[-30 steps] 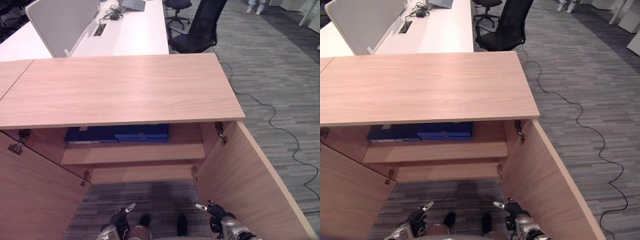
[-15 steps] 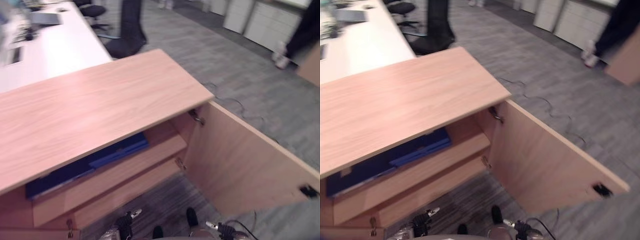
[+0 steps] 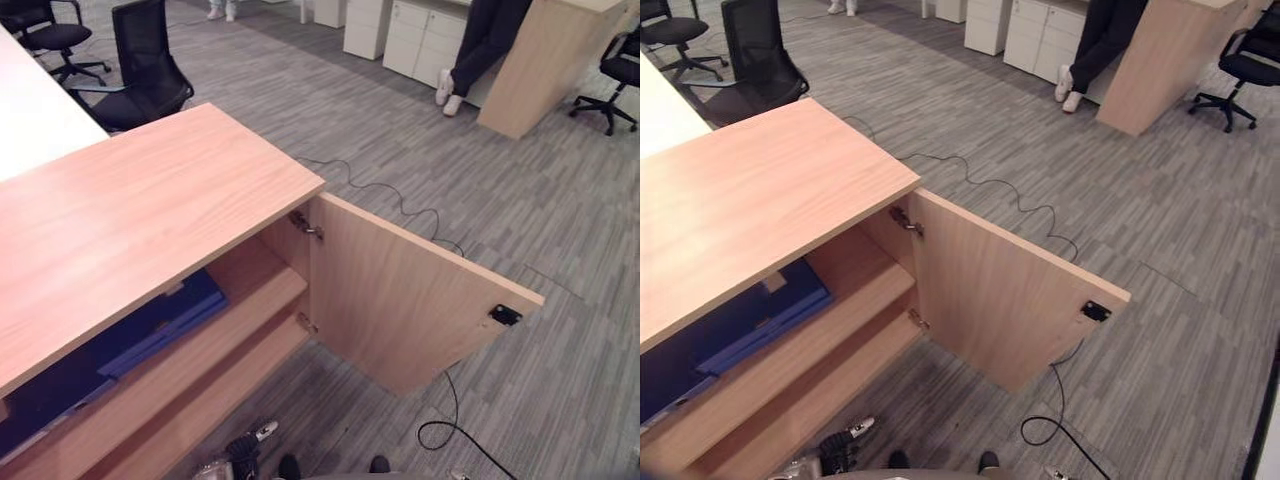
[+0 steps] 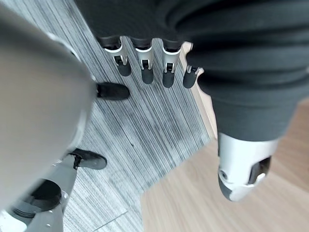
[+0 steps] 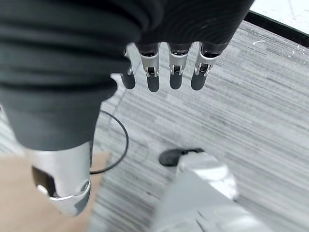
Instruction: Put the empty folder in the office cabinet
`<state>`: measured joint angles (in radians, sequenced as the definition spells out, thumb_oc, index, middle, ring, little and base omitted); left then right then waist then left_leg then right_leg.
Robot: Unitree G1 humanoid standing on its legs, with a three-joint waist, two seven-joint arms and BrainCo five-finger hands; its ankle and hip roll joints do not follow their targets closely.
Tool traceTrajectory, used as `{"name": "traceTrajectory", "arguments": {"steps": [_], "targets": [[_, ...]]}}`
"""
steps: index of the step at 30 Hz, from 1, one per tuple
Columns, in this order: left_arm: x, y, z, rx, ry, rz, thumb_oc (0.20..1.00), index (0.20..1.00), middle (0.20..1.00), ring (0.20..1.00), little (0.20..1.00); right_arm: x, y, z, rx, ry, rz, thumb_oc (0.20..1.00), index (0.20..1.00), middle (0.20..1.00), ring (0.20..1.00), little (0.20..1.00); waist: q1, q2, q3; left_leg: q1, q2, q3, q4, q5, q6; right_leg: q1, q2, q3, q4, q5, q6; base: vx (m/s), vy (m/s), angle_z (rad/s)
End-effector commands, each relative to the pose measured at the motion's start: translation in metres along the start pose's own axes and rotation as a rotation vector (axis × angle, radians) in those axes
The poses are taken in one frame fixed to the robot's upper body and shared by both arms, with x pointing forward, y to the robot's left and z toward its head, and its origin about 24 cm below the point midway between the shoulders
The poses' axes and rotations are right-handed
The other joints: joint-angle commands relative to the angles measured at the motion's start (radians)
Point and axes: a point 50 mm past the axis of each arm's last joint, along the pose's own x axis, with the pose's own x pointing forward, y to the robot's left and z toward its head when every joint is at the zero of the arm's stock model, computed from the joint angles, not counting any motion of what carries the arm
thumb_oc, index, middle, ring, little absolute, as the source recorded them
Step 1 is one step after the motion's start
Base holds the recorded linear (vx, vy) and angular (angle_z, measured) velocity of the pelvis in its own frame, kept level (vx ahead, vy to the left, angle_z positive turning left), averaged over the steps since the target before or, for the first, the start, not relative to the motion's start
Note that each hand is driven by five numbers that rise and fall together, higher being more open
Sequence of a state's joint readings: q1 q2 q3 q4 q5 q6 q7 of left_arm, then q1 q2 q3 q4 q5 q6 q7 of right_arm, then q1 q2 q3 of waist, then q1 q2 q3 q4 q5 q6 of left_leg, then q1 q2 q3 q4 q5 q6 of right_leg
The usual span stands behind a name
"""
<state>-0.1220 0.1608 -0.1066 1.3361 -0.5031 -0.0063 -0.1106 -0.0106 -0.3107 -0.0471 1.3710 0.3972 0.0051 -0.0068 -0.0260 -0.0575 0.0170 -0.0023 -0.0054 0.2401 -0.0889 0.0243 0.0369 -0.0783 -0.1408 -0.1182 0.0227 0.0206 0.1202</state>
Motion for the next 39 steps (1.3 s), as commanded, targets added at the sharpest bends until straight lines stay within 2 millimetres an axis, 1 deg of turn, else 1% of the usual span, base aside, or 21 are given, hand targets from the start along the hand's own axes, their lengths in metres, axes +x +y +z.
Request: {"name": "traceTrajectory", "arguments": {"steps": [1, 2, 3, 4, 6, 7, 8, 10, 14, 19, 20, 24, 26, 28, 30, 32, 34, 35, 37, 38, 39], "targets": [[0.001, 0.001, 0.013, -0.076, -0.051, 0.04, 1.0, 1.0, 1.0, 1.0, 1.0, 0.0, -0.003, 0.022, 0.064, -0.086, -0.059, 1.0, 1.0, 1.0, 1.0, 1.0, -0.012, 0.002, -0.014, -0.022, -0.058, -0.112, 0.002, -0.079, 0.005, -0.033, -0.048, 0.077, -0.037, 0.068, 0.074, -0.01, -0.129, -0.17], [0.001, 0.002, 0.015, -0.1, -0.069, 0.046, 1.0, 1.0, 1.0, 1.0, 1.0, -0.001, 0.002, 0.046, 0.065, -0.183, -0.051, 1.0, 1.0, 1.0, 1.0, 1.0, -0.023, 0.003, -0.004, -0.01, -0.056, -0.111, 0.002, -0.079, 0.007, -0.061, -0.023, 0.116, -0.045, 0.075, 0.074, -0.01, -0.124, -0.16], [0.001, 0.002, 0.016, -0.107, -0.079, 0.049, 1.0, 1.0, 1.0, 1.0, 1.0, -0.003, 0.004, 0.059, 0.078, -0.241, -0.046, 1.0, 1.0, 1.0, 1.0, 1.0, -0.024, -0.001, 0.002, -0.003, -0.058, -0.109, 0.002, -0.078, 0.008, -0.065, -0.016, 0.127, -0.049, 0.073, 0.073, 0.0, -0.082, -0.13], [0.001, 0.002, 0.016, -0.107, -0.079, 0.049, 1.0, 1.0, 1.0, 1.0, 1.0, -0.003, 0.004, 0.059, 0.078, -0.24, -0.047, 1.0, 1.0, 1.0, 1.0, 1.0, -0.024, -0.001, 0.003, -0.001, -0.058, -0.109, 0.002, -0.079, 0.008, -0.063, -0.016, 0.127, -0.049, 0.073, 0.073, 0.01, -0.052, -0.27], [0.0, 0.007, 0.013, -0.127, -0.078, 0.07, 1.0, 1.0, 1.0, 1.0, 1.0, -0.008, 0.006, 0.082, 0.083, -0.348, -0.042, 1.0, 1.0, 1.0, 1.0, 1.0, -0.023, -0.01, -0.002, 0.015, -0.058, -0.101, 0.002, -0.086, 0.008, -0.051, -0.012, 0.136, -0.064, 0.079, 0.076, 0.05, -0.116, -0.31], [-0.001, 0.008, 0.006, -0.159, -0.065, 0.078, 1.0, 1.0, 1.0, 1.0, 1.0, -0.018, 0.01, 0.111, 0.075, -0.474, -0.012, 1.0, 1.0, 1.0, 1.0, 1.0, -0.024, -0.011, -0.011, 0.026, -0.049, -0.092, 0.002, -0.088, 0.004, -0.042, -0.003, 0.14, -0.063, 0.08, 0.074, 0.07, -0.179, -0.18], [-0.001, 0.007, 0.004, -0.166, -0.061, 0.075, 1.0, 1.0, 1.0, 1.0, 1.0, -0.022, 0.013, 0.121, 0.075, -0.524, 0.011, 1.0, 1.0, 1.0, 1.0, 1.0, -0.024, -0.01, -0.015, 0.031, -0.044, -0.09, 0.002, -0.089, 0.002, -0.035, 0.002, 0.139, -0.065, 0.076, 0.071, 0.07, -0.166, -0.22], [-0.001, 0.007, 0.0, -0.182, -0.057, 0.069, 1.0, 1.0, 1.0, 1.0, 1.0, -0.028, 0.016, 0.131, 0.095, -0.576, 0.069, 1.0, 1.0, 1.0, 1.0, 1.0, -0.025, -0.006, -0.029, 0.04, -0.032, -0.089, 0.002, -0.089, -0.005, -0.014, 0.015, 0.135, -0.075, 0.064, 0.061, 0.07, -0.15, -0.26], [-0.002, 0.008, -0.006, -0.196, -0.041, 0.032, 1.0, 1.0, 1.0, 1.0, 1.0, -0.035, 0.035, 0.146, 0.139, -0.59, 0.345, 1.0, 1.0, 1.0, 1.0, 1.0, -0.017, -0.005, -0.052, 0.051, 0.0, -0.101, 0.002, -0.078, -0.03, 0.028, 0.048, 0.132, -0.099, 0.031, 0.031, 0.06, -0.176, 0.07], [-0.003, 0.006, -0.014, -0.192, -0.009, 0.008, 1.0, 1.0, 1.0, 1.0, 1.0, -0.045, 0.044, 0.162, 0.234, -0.643, 0.467, 1.0, 1.0, 1.0, 1.0, 1.0, -0.017, 0.005, -0.067, 0.057, 0.012, -0.103, 0.002, -0.074, -0.042, 0.046, 0.062, 0.126, -0.11, 0.017, 0.02, 0.04, -0.092, 0.03], [-0.003, 0.005, -0.017, -0.195, -0.001, 0.004, 1.0, 1.0, 1.0, 1.0, 1.0, -0.051, 0.044, 0.172, 0.303, -0.685, 0.49, 1.0, 1.0, 1.0, 1.0, 1.0, -0.017, 0.012, -0.071, 0.059, 0.017, -0.103, 0.002, -0.072, -0.047, 0.051, 0.068, 0.126, -0.11, 0.009, 0.015, 0.04, -0.082, 0.01], [-0.004, 0.009, -0.025, -0.194, 0.027, 0.017, 1.0, 1.0, 1.0, 1.0, 1.0, -0.058, 0.035, 0.191, 0.368, -0.751, 0.472, 1.0, 1.0, 1.0, 1.0, 1.0, -0.016, 0.023, -0.082, 0.062, 0.024, -0.104, 0.002, -0.068, -0.055, 0.062, 0.077, 0.121, -0.11, -0.005, 0.008, 0.04, -0.073, 0.01], [-0.004, 0.009, -0.025, -0.194, 0.027, 0.017, 1.0, 1.0, 1.0, 1.0, 1.0, -0.058, 0.035, 0.191, 0.367, -0.751, 0.472, 1.0, 1.0, 1.0, 1.0, 1.0, -0.016, 0.023, -0.082, 0.062, 0.024, -0.104, 0.002, -0.068, -0.055, 0.063, 0.077, 0.12, -0.11, -0.005, 0.008, 0.02, -0.034, 0.0], [-0.006, 0.013, -0.03, -0.193, 0.04, 0.028, 1.0, 1.0, 1.0, 1.0, 1.0, -0.065, 0.03, 0.203, 0.362, -0.796, 0.474, 1.0, 1.0, 1.0, 1.0, 1.0, -0.014, 0.026, -0.087, 0.062, 0.027, -0.108, 0.002, -0.067, -0.058, 0.068, 0.079, 0.116, -0.11, -0.011, 0.004, 0.03, -0.059, 0.0], [-0.007, 0.015, -0.033, -0.192, 0.049, 0.032, 1.0, 1.0, 1.0, 1.0, 1.0, -0.069, 0.028, 0.212, 0.331, -0.821, 0.461, 1.0, 1.0, 1.0, 1.0, 1.0, -0.011, 0.028, -0.089, 0.062, 0.028, -0.111, 0.002, -0.067, -0.061, 0.07, 0.081, 0.112, -0.11, -0.013, 0.004, 0.01, -0.049, 0.0], [-0.008, 0.018, -0.037, -0.192, 0.062, 0.04, 1.0, 1.0, 1.0, 1.0, 1.0, -0.078, 0.024, 0.229, 0.262, -0.87, 0.433, 1.0, 1.0, 1.0, 1.0, 1.0, -0.006, 0.031, -0.092, 0.06, 0.029, -0.116, 0.002, -0.065, -0.063, 0.074, 0.081, 0.108, -0.11, -0.018, 0.003, 0.0, -0.018, 0.0], [-0.008, 0.019, -0.038, -0.192, 0.066, 0.043, 1.0, 1.0, 1.0, 1.0, 1.0, -0.082, 0.024, 0.235, 0.224, -0.886, 0.416, 1.0, 1.0, 1.0, 1.0, 1.0, -0.004, 0.031, -0.092, 0.06, 0.029, -0.118, 0.002, -0.065, -0.064, 0.075, 0.081, 0.105, -0.11, -0.02, 0.002, 0.0, 0.0, 0.0], [-0.009, 0.021, -0.039, -0.19, 0.068, 0.051, 1.0, 1.0, 1.0, 1.0, 1.0, -0.094, 0.025, 0.25, 0.156, -0.949, 0.385, 1.0, 1.0, 1.0, 1.0, 1.0, 0.0, 0.033, -0.091, 0.058, 0.029, -0.12, 0.002, -0.063, -0.065, 0.078, 0.08, 0.101, -0.11, -0.022, 0.001, -0.01, -0.022, 0.04], [-0.009, 0.021, -0.039, -0.19, 0.068, 0.051, 1.0, 1.0, 1.0, 1.0, 1.0, -0.094, 0.025, 0.25, 0.156, -0.949, 0.385, 1.0, 1.0, 1.0, 1.0, 1.0, -0.001, 0.033, -0.091, 0.058, 0.029, -0.121, 0.002, -0.063, -0.065, 0.078, 0.08, 0.101, -0.11, -0.022, 0.001, -0.01, -0.009, 0.05], [-0.009, 0.023, -0.039, -0.188, 0.064, 0.058, 1.0, 1.0, 1.0, 1.0, 1.0, -0.107, 0.025, 0.266, 0.076, -1.023, 0.332, 1.0, 1.0, 1.0, 1.0, 1.0, 0.004, 0.035, -0.091, 0.057, 0.029, -0.123, 0.002, -0.063, -0.065, 0.08, 0.08, 0.097, -0.11, -0.024, 0.0, 0.0, -0.012, 0.05], [-0.009, 0.024, -0.039, -0.186, 0.062, 0.063, 1.0, 1.0, 1.0, 1.0, 1.0, -0.114, 0.025, 0.274, 0.044, -1.06, 0.31, 1.0, 1.0, 1.0, 1.0, 1.0, 0.006, 0.035, -0.09, 0.056, 0.029, -0.126, 0.002, -0.062, -0.065, 0.082, 0.08, 0.096, -0.11, -0.025, 0.0, 0.0, -0.019, 0.04]]}}
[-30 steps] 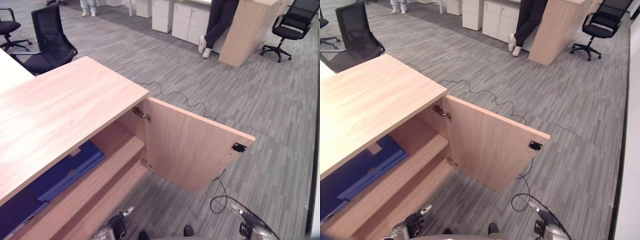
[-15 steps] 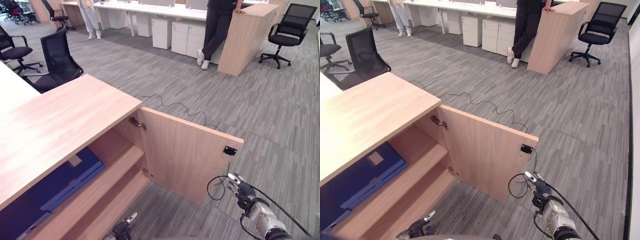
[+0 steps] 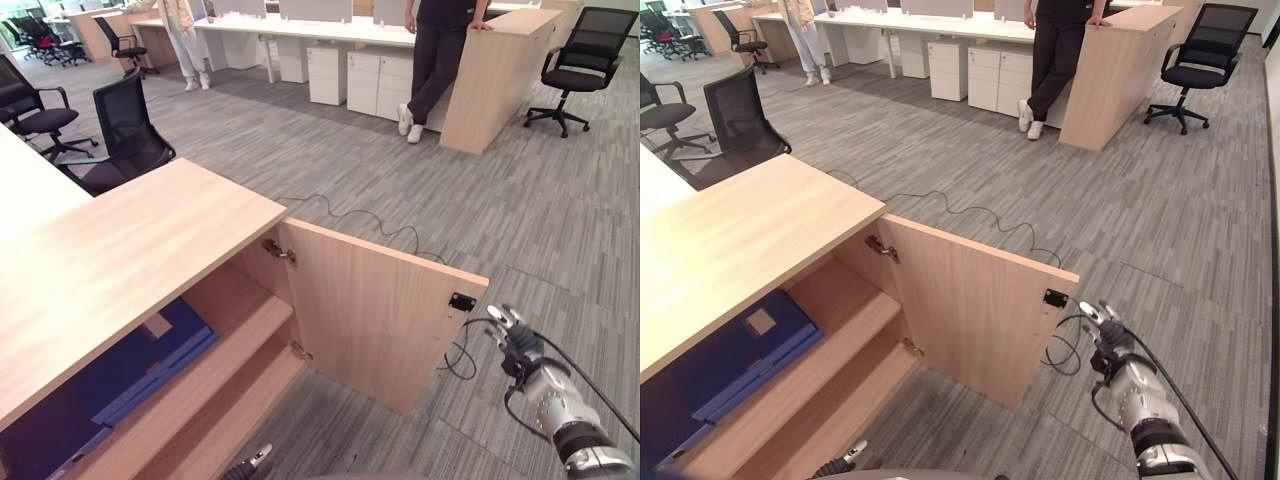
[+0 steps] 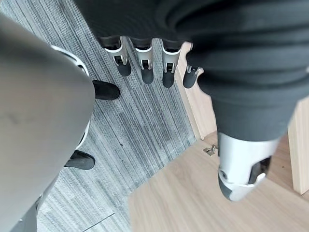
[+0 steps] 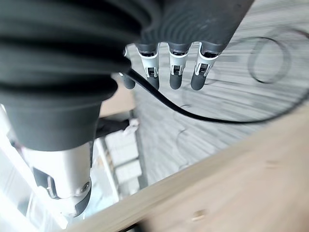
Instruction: Put the empty folder in the office cabinet
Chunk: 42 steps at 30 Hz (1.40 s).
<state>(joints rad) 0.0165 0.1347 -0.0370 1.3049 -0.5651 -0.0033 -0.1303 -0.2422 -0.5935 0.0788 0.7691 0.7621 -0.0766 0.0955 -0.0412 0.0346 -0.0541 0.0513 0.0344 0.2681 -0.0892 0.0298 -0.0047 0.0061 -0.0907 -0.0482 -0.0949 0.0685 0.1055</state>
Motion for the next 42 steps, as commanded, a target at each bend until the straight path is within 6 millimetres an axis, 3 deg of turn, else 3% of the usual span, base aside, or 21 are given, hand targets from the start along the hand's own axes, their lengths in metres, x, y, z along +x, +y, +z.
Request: {"name": "traceTrajectory", "arguments": {"steps": [1, 2, 3, 4, 6, 8, 9, 11, 12, 15, 16, 17, 18, 20, 21, 22, 24, 33, 39, 40, 42], "targets": [[-0.001, 0.011, 0.012, -0.018, -0.026, 0.041, 1.0, 1.0, 1.0, 1.0, 1.0, 0.014, 0.013, 0.049, -0.143, -0.185, -0.006, 1.0, 1.0, 1.0, 1.0, 1.0, 0.024, -0.057, -0.019, 0.002, -0.012, -0.156, 0.002, -0.067, -0.023, -0.001, 0.03, 0.024, 0.008, -0.074, 0.014, 0.0, -0.016, 0.05], [-0.001, 0.012, 0.014, -0.008, -0.031, 0.047, 1.0, 1.0, 1.0, 1.0, 1.0, 0.016, 0.019, 0.066, -0.243, -0.233, 0.01, 1.0, 1.0, 1.0, 1.0, 1.0, 0.028, -0.057, -0.017, 0.001, -0.012, -0.159, 0.002, -0.066, -0.024, 0.002, 0.029, 0.02, 0.008, -0.076, 0.013, 0.0, -0.011, 0.03], [-0.001, 0.012, 0.014, -0.008, -0.031, 0.047, 1.0, 1.0, 1.0, 1.0, 1.0, 0.017, 0.019, 0.067, -0.243, -0.233, 0.01, 1.0, 1.0, 1.0, 1.0, 1.0, 0.028, -0.057, -0.017, 0.001, -0.012, -0.16, 0.002, -0.066, -0.024, 0.002, 0.029, 0.02, 0.008, -0.076, 0.013, -0.01, -0.009, 0.08], [-0.001, 0.013, 0.014, 0.003, -0.029, 0.045, 1.0, 1.0, 1.0, 1.0, 1.0, 0.019, 0.03, 0.079, -0.37, -0.267, 0.053, 1.0, 1.0, 1.0, 1.0, 1.0, 0.034, -0.058, -0.015, 0.0, -0.011, -0.165, 0.002, -0.064, -0.024, 0.003, 0.029, 0.015, 0.008, -0.077, 0.012, -0.01, -0.008, 0.06], [-0.001, 0.014, 0.014, 0.007, -0.027, 0.046, 1.0, 1.0, 1.0, 1.0, 1.0, 0.019, 0.036, 0.083, -0.43, -0.278, 0.077, 1.0, 1.0, 1.0, 1.0, 1.0, 0.034, -0.058, -0.014, -0.001, -0.011, -0.167, 0.002, -0.065, -0.024, 0.004, 0.029, 0.013, 0.008, -0.077, 0.012, -0.01, -0.004, 0.03], [-0.002, 0.018, 0.014, 0.008, -0.021, 0.053, 1.0, 1.0, 1.0, 1.0, 1.0, 0.017, 0.06, 0.091, -0.659, -0.31, 0.183, 1.0, 1.0, 1.0, 1.0, 1.0, 0.036, -0.062, -0.012, -0.001, -0.01, -0.169, 0.002, -0.064, -0.024, 0.003, 0.03, 0.012, 0.008, -0.077, 0.011, -0.01, -0.01, 0.04], [-0.002, 0.018, 0.014, 0.008, -0.022, 0.053, 1.0, 1.0, 1.0, 1.0, 1.0, 0.017, 0.06, 0.091, -0.659, -0.311, 0.184, 1.0, 1.0, 1.0, 1.0, 1.0, 0.036, -0.062, -0.011, -0.001, -0.01, -0.169, 0.002, -0.064, -0.024, 0.003, 0.03, 0.012, 0.008, -0.077, 0.011, -0.01, -0.009, 0.07], [-0.002, 0.02, 0.014, 0.011, -0.019, 0.056, 1.0, 1.0, 1.0, 1.0, 1.0, 0.015, 0.079, 0.092, -0.806, -0.336, 0.274, 1.0, 1.0, 1.0, 1.0, 1.0, 0.039, -0.064, -0.009, -0.002, -0.01, -0.169, 0.002, -0.064, -0.025, 0.003, 0.03, 0.011, 0.008, -0.077, 0.011, -0.02, -0.011, 0.05], [-0.002, 0.02, 0.016, 0.003, -0.023, 0.056, 1.0, 1.0, 1.0, 1.0, 1.0, 0.009, 0.102, 0.088, -0.908, -0.361, 0.392, 1.0, 1.0, 1.0, 1.0, 1.0, 0.04, -0.066, -0.008, -0.002, -0.008, -0.167, 0.002, -0.064, -0.026, 0.004, 0.029, 0.01, 0.008, -0.078, 0.011, 0.0, 0.0, 0.0], [-0.002, 0.02, 0.019, -0.003, -0.032, 0.057, 1.0, 1.0, 1.0, 1.0, 1.0, 0.001, 0.125, 0.082, -0.973, -0.388, 0.519, 1.0, 1.0, 1.0, 1.0, 1.0, 0.04, -0.067, -0.008, -0.001, -0.007, -0.165, 0.002, -0.066, -0.026, 0.004, 0.029, 0.013, 0.008, -0.079, 0.01, 0.0, 0.0, 0.0], [-0.002, 0.02, 0.022, -0.009, -0.04, 0.056, 1.0, 1.0, 1.0, 1.0, 1.0, -0.007, 0.15, 0.071, -1.001, -0.395, 0.655, 1.0, 1.0, 1.0, 1.0, 1.0, 0.042, -0.068, -0.008, -0.001, -0.005, -0.163, 0.002, -0.065, -0.027, 0.003, 0.029, 0.012, 0.008, -0.078, 0.009, 0.0, 0.0, 0.0], [-0.002, 0.02, 0.022, -0.009, -0.041, 0.056, 1.0, 1.0, 1.0, 1.0, 1.0, -0.007, 0.15, 0.071, -1.001, -0.395, 0.656, 1.0, 1.0, 1.0, 1.0, 1.0, 0.041, -0.068, -0.008, -0.001, -0.005, -0.163, 0.002, -0.065, -0.027, 0.003, 0.029, 0.012, 0.008, -0.078, 0.009, -0.02, -0.006, -0.03], [-0.002, 0.018, 0.025, -0.022, -0.049, 0.055, 1.0, 1.0, 1.0, 1.0, 1.0, -0.018, 0.174, 0.058, -0.979, -0.393, 0.798, 1.0, 1.0, 1.0, 1.0, 1.0, 0.041, -0.069, -0.008, 0.0, -0.005, -0.161, 0.002, -0.065, -0.027, 0.002, 0.029, 0.013, 0.008, -0.077, 0.008, -0.01, -0.002, -0.04], [-0.001, 0.018, 0.025, -0.024, -0.049, 0.054, 1.0, 1.0, 1.0, 1.0, 1.0, -0.024, 0.185, 0.052, -0.958, -0.385, 0.86, 1.0, 1.0, 1.0, 1.0, 1.0, 0.041, -0.07, -0.008, 0.0, -0.004, -0.16, 0.002, -0.064, -0.027, 0.002, 0.029, 0.014, 0.008, -0.077, 0.008, -0.01, 0.0, -0.06], [-0.001, 0.016, 0.026, -0.031, -0.05, 0.051, 1.0, 1.0, 1.0, 1.0, 1.0, -0.032, 0.201, 0.036, -0.911, -0.34, 0.967, 1.0, 1.0, 1.0, 1.0, 1.0, 0.042, -0.071, -0.008, -0.001, -0.004, -0.157, 0.002, -0.063, -0.027, 0.0, 0.028, 0.016, 0.008, -0.075, 0.007, -0.01, 0.002, -0.09], [-0.001, 0.016, 0.026, -0.032, -0.05, 0.051, 1.0, 1.0, 1.0, 1.0, 1.0, -0.032, 0.202, 0.036, -0.91, -0.34, 0.968, 1.0, 1.0, 1.0, 1.0, 1.0, 0.041, -0.071, -0.008, -0.001, -0.004, -0.157, 0.002, -0.063, -0.028, 0.0, 0.028, 0.016, 0.008, -0.075, 0.007, -0.01, 0.006, -0.13], [-0.001, 0.015, 0.027, -0.051, -0.059, 0.05, 1.0, 1.0, 1.0, 1.0, 1.0, -0.045, 0.219, 0.013, -0.902, -0.268, 1.11, 1.0, 1.0, 1.0, 1.0, 1.0, 0.044, -0.073, -0.007, -0.003, -0.004, -0.156, 0.002, -0.063, -0.028, -0.001, 0.027, 0.015, 0.008, -0.074, 0.008, -0.01, 0.011, -0.09], [0.001, 0.008, 0.033, -0.077, -0.08, 0.033, 1.0, 1.0, 1.0, 1.0, 1.0, -0.085, 0.246, -0.034, -0.778, -0.021, 1.444, 1.0, 1.0, 1.0, 1.0, 1.0, 0.052, -0.082, -0.001, -0.011, -0.004, -0.164, 0.002, -0.06, -0.031, -0.005, 0.022, 0.006, 0.008, -0.07, 0.006, -0.01, 0.012, -0.03], [0.002, 0.002, 0.033, -0.076, -0.084, 0.021, 1.0, 1.0, 1.0, 1.0, 1.0, -0.102, 0.266, -0.067, -0.516, 0.164, 1.495, 1.0, 1.0, 1.0, 1.0, 1.0, 0.075, -0.093, 0.007, -0.018, -0.003, -0.178, 0.002, -0.052, -0.031, -0.008, 0.022, -0.001, 0.008, -0.068, 0.003, -0.01, 0.002, 0.0], [0.003, -0.004, 0.035, -0.065, -0.091, 0.007, 1.0, 1.0, 1.0, 1.0, 1.0, -0.118, 0.277, -0.082, -0.387, 0.271, 1.545, 1.0, 1.0, 1.0, 1.0, 1.0, 0.084, -0.095, 0.01, -0.022, -0.003, -0.184, 0.002, -0.049, -0.031, -0.01, 0.022, -0.005, 0.008, -0.067, 0.002, 0.0, 0.0, 0.0], [0.003, -0.004, 0.035, -0.065, -0.091, 0.007, 1.0, 1.0, 1.0, 1.0, 1.0, -0.118, 0.278, -0.082, -0.386, 0.271, 1.545, 1.0, 1.0, 1.0, 1.0, 1.0, 0.083, -0.096, 0.009, -0.022, -0.003, -0.184, 0.002, -0.049, -0.031, -0.01, 0.022, -0.005, 0.008, -0.067, 0.002, 0.0, 0.0, 0.0]]}}
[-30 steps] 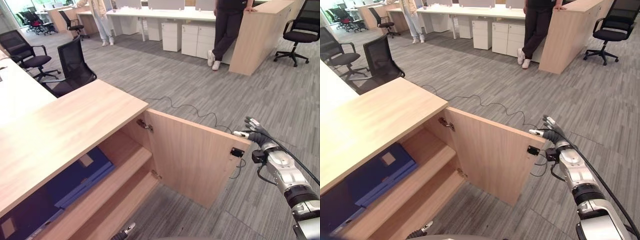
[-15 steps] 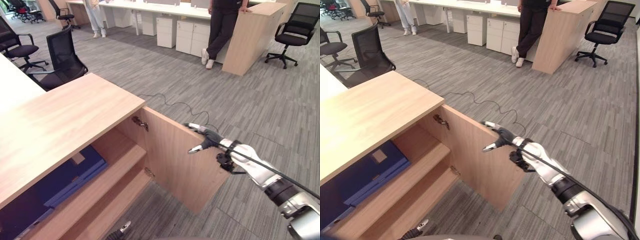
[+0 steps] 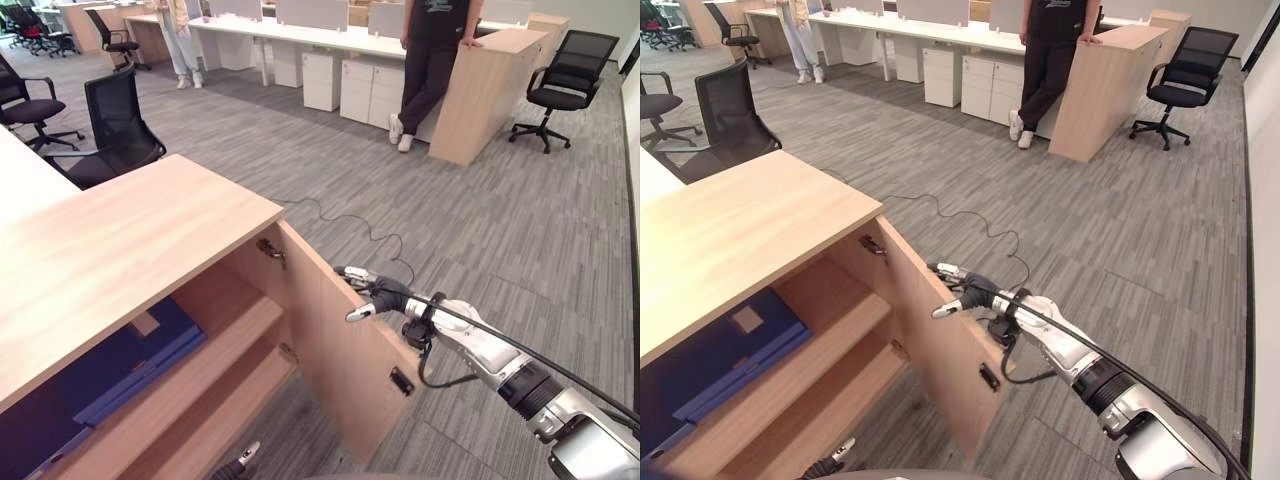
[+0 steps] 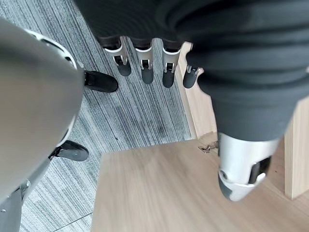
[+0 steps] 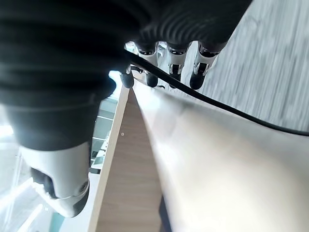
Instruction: Put the empty folder in the office cabinet
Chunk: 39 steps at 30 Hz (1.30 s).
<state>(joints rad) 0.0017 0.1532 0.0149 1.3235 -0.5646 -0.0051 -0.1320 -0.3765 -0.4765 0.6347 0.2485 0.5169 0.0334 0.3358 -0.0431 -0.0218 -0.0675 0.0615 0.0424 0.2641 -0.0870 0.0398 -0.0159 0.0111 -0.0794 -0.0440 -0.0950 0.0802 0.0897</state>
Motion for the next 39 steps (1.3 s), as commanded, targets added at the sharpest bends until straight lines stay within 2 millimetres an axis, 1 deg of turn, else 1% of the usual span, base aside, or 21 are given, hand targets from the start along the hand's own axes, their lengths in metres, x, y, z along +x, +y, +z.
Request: {"name": "traceTrajectory", "arguments": {"steps": [1, 3, 4, 5, 7, 8, 12, 13, 14, 15, 19, 22, 23, 24, 26, 32, 34, 36, 37, 38, 39], "targets": [[0.004, -0.016, 0.026, -0.021, -0.07, -0.029, 1.0, 1.0, 1.0, 1.0, 1.0, 0.032, 0.136, -0.039, 0.296, 0.128, 0.574, 1.0, 1.0, 1.0, 1.0, 1.0, 0.095, -0.043, 0.025, -0.036, -0.011, -0.187, 0.0, -0.055, -0.021, -0.015, 0.011, -0.015, 0.008, -0.08, 0.016, 0.0, 0.0, 0.0], [0.005, -0.019, 0.028, -0.014, -0.072, -0.028, 1.0, 1.0, 1.0, 1.0, 1.0, 0.037, 0.155, -0.044, 0.429, 0.141, 0.582, 1.0, 1.0, 1.0, 1.0, 1.0, 0.106, -0.047, 0.027, -0.04, -0.012, -0.195, 0.0, -0.051, -0.022, -0.013, 0.01, -0.024, 0.008, -0.081, 0.014, -0.02, -0.004, 0.14], [0.005, -0.023, 0.028, -0.016, -0.072, -0.029, 1.0, 1.0, 1.0, 1.0, 1.0, 0.042, 0.163, -0.041, 0.518, 0.12, 0.558, 1.0, 1.0, 1.0, 1.0, 1.0, 0.117, -0.047, 0.027, -0.042, -0.011, -0.204, 0.0, -0.048, -0.023, -0.012, 0.01, -0.032, 0.008, -0.082, 0.013, -0.01, -0.01, 0.24], [0.005, -0.023, 0.028, -0.016, -0.073, -0.028, 1.0, 1.0, 1.0, 1.0, 1.0, 0.042, 0.163, -0.041, 0.518, 0.119, 0.558, 1.0, 1.0, 1.0, 1.0, 1.0, 0.116, -0.048, 0.027, -0.042, -0.011, -0.204, 0.0, -0.048, -0.023, -0.011, 0.01, -0.033, 0.008, -0.083, 0.013, -0.01, -0.01, 0.16], [0.005, -0.024, 0.027, -0.024, -0.07, -0.023, 1.0, 1.0, 1.0, 1.0, 1.0, 0.047, 0.169, -0.041, 0.61, 0.104, 0.527, 1.0, 1.0, 1.0, 1.0, 1.0, 0.124, -0.049, 0.03, -0.046, -0.011, -0.211, 0.0, -0.044, -0.025, -0.011, 0.01, -0.041, 0.008, -0.082, 0.012, -0.02, -0.009, 0.17], [0.005, -0.022, 0.025, -0.046, -0.06, -0.012, 1.0, 1.0, 1.0, 1.0, 1.0, 0.048, 0.173, -0.042, 0.696, 0.097, 0.495, 1.0, 1.0, 1.0, 1.0, 1.0, 0.13, -0.049, 0.032, -0.049, -0.011, -0.22, 0.0, -0.042, -0.026, -0.009, 0.011, -0.046, 0.008, -0.083, 0.011, -0.01, -0.009, 0.31], [0.005, -0.018, 0.023, -0.079, -0.054, 0.009, 1.0, 1.0, 1.0, 1.0, 1.0, 0.049, 0.176, -0.042, 0.757, 0.087, 0.478, 1.0, 1.0, 1.0, 1.0, 1.0, 0.135, -0.05, 0.032, -0.051, -0.012, -0.229, 0.0, -0.04, -0.027, -0.007, 0.011, -0.054, 0.008, -0.085, 0.009, 0.0, -0.018, 0.27], [0.004, -0.009, 0.02, -0.151, -0.048, 0.052, 1.0, 1.0, 1.0, 1.0, 1.0, 0.049, 0.178, -0.042, 0.843, 0.079, 0.454, 1.0, 1.0, 1.0, 1.0, 1.0, 0.143, -0.048, 0.032, -0.053, -0.012, -0.243, 0.0, -0.038, -0.029, -0.005, 0.013, -0.062, 0.008, -0.09, 0.006, 0.0, -0.022, 0.2], [0.004, -0.009, 0.02, -0.151, -0.049, 0.052, 1.0, 1.0, 1.0, 1.0, 1.0, 0.049, 0.178, -0.042, 0.844, 0.079, 0.454, 1.0, 1.0, 1.0, 1.0, 1.0, 0.142, -0.048, 0.032, -0.053, -0.012, -0.244, 0.0, -0.038, -0.029, -0.005, 0.013, -0.063, 0.008, -0.09, 0.006, 0.01, -0.039, 0.2], [0.003, -0.002, 0.019, -0.21, -0.05, 0.087, 1.0, 1.0, 1.0, 1.0, 1.0, 0.048, 0.18, -0.045, 0.894, 0.087, 0.44, 1.0, 1.0, 1.0, 1.0, 1.0, 0.148, -0.046, 0.033, -0.053, -0.011, -0.254, 0.0, -0.036, -0.031, -0.002, 0.014, -0.069, 0.008, -0.093, 0.004, 0.01, -0.029, 0.25], [0.001, 0.007, 0.02, -0.291, -0.059, 0.13, 1.0, 1.0, 1.0, 1.0, 1.0, 0.048, 0.176, -0.049, 0.938, 0.097, 0.404, 1.0, 1.0, 1.0, 1.0, 1.0, 0.161, -0.045, 0.037, -0.056, -0.01, -0.273, 0.0, -0.029, -0.036, 0.003, 0.017, -0.084, 0.008, -0.099, 0.002, 0.0, -0.034, 0.22], [0.001, 0.01, 0.026, -0.342, -0.085, 0.148, 1.0, 1.0, 1.0, 1.0, 1.0, 0.047, 0.172, -0.052, 0.943, 0.098, 0.37, 1.0, 1.0, 1.0, 1.0, 1.0, 0.178, -0.049, 0.047, -0.07, -0.01, -0.311, 0.0, -0.017, -0.043, 0.01, 0.02, -0.113, 0.008, -0.108, -0.003, 0.0, -0.073, 0.32], [0.0, 0.008, 0.031, -0.347, -0.135, 0.152, 1.0, 1.0, 1.0, 1.0, 1.0, 0.045, 0.171, -0.054, 0.957, 0.093, 0.353, 1.0, 1.0, 1.0, 1.0, 1.0, 0.183, -0.054, 0.05, -0.075, -0.008, -0.322, 0.0, -0.013, -0.046, 0.011, 0.021, -0.125, 0.008, -0.111, -0.006, 0.0, -0.095, 0.37], [0.002, 0.001, 0.028, -0.326, -0.105, 0.129, 1.0, 1.0, 1.0, 1.0, 1.0, 0.046, 0.174, -0.05, 0.984, 0.082, 0.365, 1.0, 1.0, 1.0, 1.0, 1.0, 0.196, -0.059, 0.053, -0.081, -0.006, -0.336, 0.0, -0.008, -0.05, 0.011, 0.024, -0.136, 0.008, -0.116, -0.008, 0.0, -0.109, 0.58], [0.002, 0.002, 0.029, -0.332, -0.113, 0.132, 1.0, 1.0, 1.0, 1.0, 1.0, 0.044, 0.17, -0.054, 0.98, 0.094, 0.344, 1.0, 1.0, 1.0, 1.0, 1.0, 0.204, -0.063, 0.06, -0.094, -0.002, -0.364, 0.0, 0.003, -0.06, 0.013, 0.027, -0.164, 0.008, -0.122, -0.014, -0.01, -0.104, 0.69], [-0.004, 0.03, 0.018, -0.358, -0.094, 0.205, 1.0, 1.0, 1.0, 1.0, 1.0, 0.039, 0.15, -0.065, 0.963, 0.089, 0.259, 1.0, 1.0, 1.0, 1.0, 1.0, 0.261, -0.065, 0.096, -0.139, 0.017, -0.453, 0.0, 0.053, -0.104, 0.027, 0.042, -0.261, 0.008, -0.152, -0.032, -0.02, -0.131, 0.66], [-0.006, 0.037, 0.014, -0.354, -0.089, 0.217, 1.0, 1.0, 1.0, 1.0, 1.0, 0.034, 0.141, -0.078, 0.955, 0.116, 0.19, 1.0, 1.0, 1.0, 1.0, 1.0, 0.281, -0.062, 0.105, -0.145, 0.029, -0.475, 0.0, 0.06, -0.117, 0.037, 0.052, -0.287, 0.008, -0.163, -0.039, -0.01, -0.135, 0.86], [-0.006, 0.034, 0.012, -0.346, -0.081, 0.197, 1.0, 1.0, 1.0, 1.0, 1.0, 0.029, 0.134, -0.094, 0.925, 0.167, 0.126, 1.0, 1.0, 1.0, 1.0, 1.0, 0.287, -0.058, 0.108, -0.148, 0.039, -0.485, 0.0, 0.064, -0.125, 0.042, 0.061, -0.298, 0.008, -0.169, -0.045, 0.0, -0.115, 0.58], [-0.005, 0.031, 0.011, -0.343, -0.081, 0.181, 1.0, 1.0, 1.0, 1.0, 1.0, 0.02, 0.129, -0.114, 0.86, 0.26, 0.066, 1.0, 1.0, 1.0, 1.0, 1.0, 0.292, -0.054, 0.11, -0.145, 0.048, -0.486, 0.0, 0.067, -0.13, 0.047, 0.07, -0.299, 0.008, -0.175, -0.051, 0.0, -0.085, 0.17], [-0.005, 0.031, 0.011, -0.342, -0.081, 0.181, 1.0, 1.0, 1.0, 1.0, 1.0, 0.02, 0.129, -0.114, 0.86, 0.26, 0.066, 1.0, 1.0, 1.0, 1.0, 1.0, 0.291, -0.054, 0.109, -0.149, 0.046, -0.488, 0.0, 0.071, -0.129, 0.044, 0.069, -0.302, 0.008, -0.173, -0.05, 0.0, -0.071, 0.06], [-0.005, 0.029, 0.009, -0.339, -0.077, 0.172, 1.0, 1.0, 1.0, 1.0, 1.0, 0.015, 0.127, -0.124, 0.845, 0.308, 0.032, 1.0, 1.0, 1.0, 1.0, 1.0, 0.295, -0.052, 0.111, -0.145, 0.05, -0.486, 0.004, 0.068, -0.132, 0.051, 0.072, -0.3, 0.008, -0.177, -0.052, -0.02, -0.032, -0.01]]}}
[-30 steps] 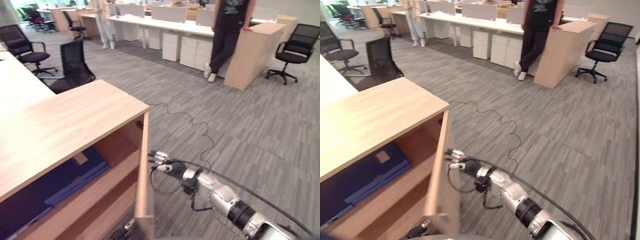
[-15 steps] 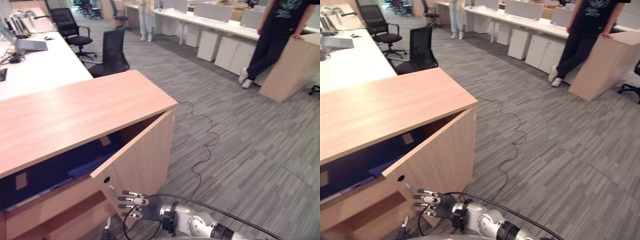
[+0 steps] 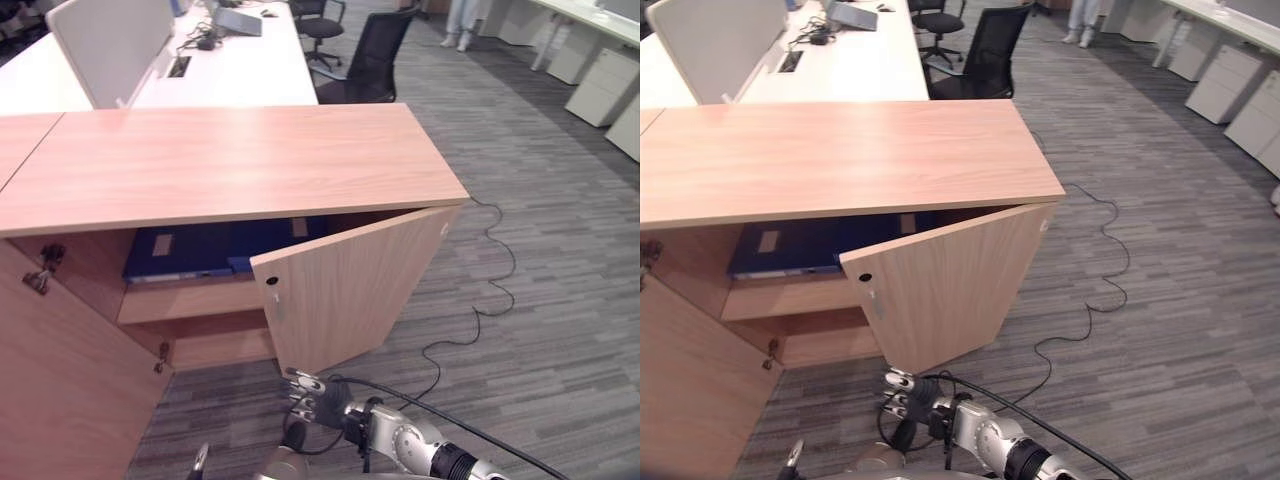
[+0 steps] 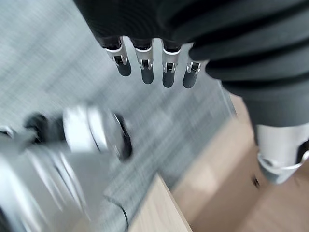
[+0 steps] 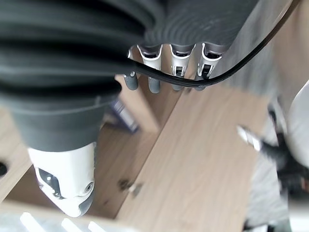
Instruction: Put the empty folder in the office cabinet
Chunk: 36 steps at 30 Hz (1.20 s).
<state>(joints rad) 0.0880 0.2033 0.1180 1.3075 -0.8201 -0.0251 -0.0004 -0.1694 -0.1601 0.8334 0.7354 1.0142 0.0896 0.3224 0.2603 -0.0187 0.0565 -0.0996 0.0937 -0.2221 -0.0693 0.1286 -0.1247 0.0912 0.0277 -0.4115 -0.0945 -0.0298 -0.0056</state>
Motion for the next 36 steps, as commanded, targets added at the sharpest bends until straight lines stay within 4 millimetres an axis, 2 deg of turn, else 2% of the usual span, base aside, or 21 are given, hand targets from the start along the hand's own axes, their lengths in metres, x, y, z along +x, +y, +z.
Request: {"name": "traceTrajectory", "arguments": {"steps": [1, 3, 4, 5, 7, 10, 14, 18, 19, 22, 24, 26, 27, 28, 29, 30, 31, 32, 33, 35, 36], "targets": [[0.003, -0.032, 0.01, 0.008, -0.019, -0.093, 1.0, 1.0, 1.0, 1.0, 1.0, 0.008, 0.005, 0.0, -0.05, -0.032, -0.03, 1.0, 1.0, 1.0, 1.0, 1.0, -0.008, -0.053, -0.003, 0.006, -0.003, 0.007, 0.009, -0.019, -0.024, -0.026, -0.038, 0.064, 0.007, -0.067, 0.043, -0.08, -0.023, 0.0], [0.002, -0.05, 0.007, 0.032, -0.025, -0.144, 1.0, 1.0, 1.0, 1.0, 1.0, -0.004, -0.026, 0.007, -0.096, -0.052, -0.189, 1.0, 1.0, 1.0, 1.0, 1.0, -0.027, -0.052, 0.026, -0.069, -0.005, 0.103, 0.106, -0.023, -0.01, -0.024, -0.06, 0.038, 0.007, -0.063, 0.047, -0.16, 0.043, 0.09], [0.002, -0.059, 0.006, 0.05, -0.027, -0.17, 1.0, 1.0, 1.0, 1.0, 1.0, -0.012, -0.043, 0.007, -0.117, -0.041, -0.287, 1.0, 1.0, 1.0, 1.0, 1.0, -0.041, -0.053, 0.033, -0.093, 0.015, 0.214, 0.147, -0.038, 0.013, -0.028, -0.071, 0.023, 0.007, -0.058, 0.048, -0.09, 0.025, 0.35], [0.001, -0.06, 0.004, 0.068, -0.021, -0.176, 1.0, 1.0, 1.0, 1.0, 1.0, -0.018, -0.053, 0.001, -0.12, -0.011, -0.351, 1.0, 1.0, 1.0, 1.0, 1.0, -0.049, -0.056, 0.03, -0.088, 0.032, 0.28, 0.181, -0.077, 0.021, -0.019, -0.073, 0.025, 0.007, -0.07, 0.05, -0.06, 0.022, 0.45], [0.001, -0.059, -0.003, 0.101, 0.0, -0.174, 1.0, 1.0, 1.0, 1.0, 1.0, -0.038, -0.081, -0.008, -0.067, 0.013, -0.523, 1.0, 1.0, 1.0, 1.0, 1.0, -0.064, -0.052, 0.02, -0.089, 0.024, 0.345, 0.233, -0.13, 0.045, -0.016, -0.08, 0.021, 0.007, -0.063, 0.049, -0.01, 0.049, 0.19], [0.001, -0.05, -0.013, 0.103, 0.042, -0.144, 1.0, 1.0, 1.0, 1.0, 1.0, -0.064, -0.106, -0.02, -0.04, 0.049, -0.703, 1.0, 1.0, 1.0, 1.0, 1.0, -0.089, -0.035, -0.01, -0.054, 0.004, 0.352, 0.184, -0.139, 0.058, -0.01, -0.079, 0.01, 0.007, -0.061, 0.053, 0.07, 0.094, 0.19], [0.001, -0.035, -0.012, 0.142, 0.058, -0.103, 1.0, 1.0, 1.0, 1.0, 1.0, -0.103, -0.133, -0.042, 0.023, 0.132, -0.93, 1.0, 1.0, 1.0, 1.0, 1.0, -0.097, -0.038, -0.055, 0.018, -0.03, 0.32, 0.074, -0.117, 0.063, 0.007, -0.095, -0.015, 0.007, -0.061, 0.063, 0.11, 0.107, 0.3], [0.001, -0.03, -0.013, 0.172, 0.07, -0.1, 1.0, 1.0, 1.0, 1.0, 1.0, -0.122, -0.142, -0.049, 0.051, 0.17, -1.018, 1.0, 1.0, 1.0, 1.0, 1.0, -0.101, -0.028, -0.07, 0.07, -0.054, 0.29, 0.004, -0.113, 0.077, 0.011, -0.108, -0.026, 0.027, -0.066, 0.071, 0.05, 0.101, 0.34], [0.001, -0.029, -0.012, 0.196, 0.067, -0.106, 1.0, 1.0, 1.0, 1.0, 1.0, -0.132, -0.147, -0.052, 0.045, 0.195, -1.049, 1.0, 1.0, 1.0, 1.0, 1.0, -0.103, -0.019, -0.072, 0.088, -0.069, 0.269, -0.009, -0.121, 0.09, -0.002, -0.125, -0.028, 0.075, -0.079, 0.075, 0.02, 0.138, 0.43], [0.001, -0.028, -0.01, 0.217, 0.061, -0.115, 1.0, 1.0, 1.0, 1.0, 1.0, -0.141, -0.152, -0.052, 0.078, 0.184, -1.083, 1.0, 1.0, 1.0, 1.0, 1.0, -0.104, -0.008, -0.064, 0.099, -0.085, 0.254, -0.009, -0.13, 0.108, -0.028, -0.155, -0.033, 0.167, -0.099, 0.085, 0.01, 0.149, 0.2], [0.002, -0.034, -0.006, 0.259, 0.048, -0.135, 1.0, 1.0, 1.0, 1.0, 1.0, -0.15, -0.155, -0.057, 0.138, 0.16, -1.118, 1.0, 1.0, 1.0, 1.0, 1.0, -0.124, 0.004, -0.045, 0.108, -0.106, 0.209, 0.002, -0.138, 0.129, -0.056, -0.202, -0.014, 0.297, -0.115, 0.1, -0.02, 0.122, 0.19], [0.002, -0.044, 0.005, 0.303, 0.009, -0.155, 1.0, 1.0, 1.0, 1.0, 1.0, -0.157, -0.157, -0.061, 0.195, 0.123, -1.145, 1.0, 1.0, 1.0, 1.0, 1.0, -0.168, 0.017, -0.026, 0.09, -0.124, 0.139, 0.024, -0.126, 0.142, -0.112, -0.207, 0.106, 0.375, -0.081, 0.121, -0.07, 0.04, 0.9], [0.002, -0.051, 0.011, 0.336, -0.018, -0.177, 1.0, 1.0, 1.0, 1.0, 1.0, -0.161, -0.157, -0.064, 0.224, 0.117, -1.159, 1.0, 1.0, 1.0, 1.0, 1.0, -0.209, 0.022, -0.029, 0.081, -0.133, 0.073, 0.024, -0.124, 0.14, -0.142, -0.158, 0.331, 0.347, -0.089, 0.131, -0.02, -0.044, 1.34], [0.002, -0.051, 0.011, 0.336, -0.018, -0.177, 1.0, 1.0, 1.0, 1.0, 1.0, -0.161, -0.157, -0.064, 0.224, 0.117, -1.159, 1.0, 1.0, 1.0, 1.0, 1.0, -0.208, 0.023, -0.031, 0.077, -0.132, 0.074, 0.024, -0.122, 0.14, -0.145, -0.157, 0.332, 0.344, -0.085, 0.131, -0.03, -0.066, 1.36], [0.002, -0.056, 0.018, 0.35, -0.063, -0.215, 1.0, 1.0, 1.0, 1.0, 1.0, -0.171, -0.161, -0.066, 0.245, 0.118, -1.182, 1.0, 1.0, 1.0, 1.0, 1.0, -0.234, 0.034, -0.028, 0.06, -0.142, 0.021, 0.026, -0.118, 0.137, -0.162, -0.118, 0.551, 0.29, -0.08, 0.135, -0.03, -0.014, 1.32], [0.002, -0.056, 0.018, 0.35, -0.063, -0.215, 1.0, 1.0, 1.0, 1.0, 1.0, -0.171, -0.161, -0.066, 0.245, 0.118, -1.182, 1.0, 1.0, 1.0, 1.0, 1.0, -0.232, 0.035, -0.031, 0.056, -0.141, 0.022, 0.026, -0.117, 0.137, -0.166, -0.117, 0.552, 0.288, -0.076, 0.136, -0.03, -0.086, 1.23], [0.001, -0.07, 0.017, 0.362, -0.063, -0.248, 1.0, 1.0, 1.0, 1.0, 1.0, -0.171, -0.161, -0.066, 0.255, 0.116, -1.184, 1.0, 1.0, 1.0, 1.0, 1.0, -0.254, 0.03, -0.036, 0.041, -0.145, -0.007, 0.033, -0.115, 0.135, -0.149, -0.085, 0.654, 0.255, -0.083, 0.133, 0.02, -0.159, 0.93], [0.0, -0.08, 0.019, 0.36, -0.067, -0.284, 1.0, 1.0, 1.0, 1.0, 1.0, -0.169, -0.16, -0.065, 0.249, 0.128, -1.186, 1.0, 1.0, 1.0, 1.0, 1.0, -0.257, 0.024, -0.04, 0.04, -0.139, -0.011, 0.034, -0.12, 0.127, -0.134, -0.077, 0.678, 0.217, -0.084, 0.122, 0.04, -0.345, 0.68], [-0.001, -0.087, 0.022, 0.371, -0.076, -0.311, 1.0, 1.0, 1.0, 1.0, 1.0, -0.167, -0.158, -0.069, 0.274, 0.128, -1.185, 1.0, 1.0, 1.0, 1.0, 1.0, -0.256, 0.017, -0.043, 0.032, -0.129, -0.037, 0.031, -0.111, 0.114, -0.131, -0.065, 0.653, 0.194, -0.076, 0.101, 0.03, -0.407, 0.88], [-0.001, -0.087, 0.024, 0.357, -0.082, -0.307, 1.0, 1.0, 1.0, 1.0, 1.0, -0.165, -0.158, -0.067, 0.271, 0.121, -1.18, 1.0, 1.0, 1.0, 1.0, 1.0, -0.261, 0.016, -0.043, 0.021, -0.115, -0.062, 0.03, -0.099, 0.101, -0.129, -0.044, 0.651, 0.189, -0.078, 0.095, -0.01, -0.344, 0.76], [-0.001, -0.089, 0.024, 0.33, -0.083, -0.32, 1.0, 1.0, 1.0, 1.0, 1.0, -0.162, -0.156, -0.069, 0.27, 0.116, -1.169, 1.0, 1.0, 1.0, 1.0, 1.0, -0.259, 0.01, -0.038, 0.01, -0.088, -0.095, 0.031, -0.082, 0.069, -0.12, -0.019, 0.639, 0.168, -0.082, 0.077, -0.01, -0.238, 0.41]]}}
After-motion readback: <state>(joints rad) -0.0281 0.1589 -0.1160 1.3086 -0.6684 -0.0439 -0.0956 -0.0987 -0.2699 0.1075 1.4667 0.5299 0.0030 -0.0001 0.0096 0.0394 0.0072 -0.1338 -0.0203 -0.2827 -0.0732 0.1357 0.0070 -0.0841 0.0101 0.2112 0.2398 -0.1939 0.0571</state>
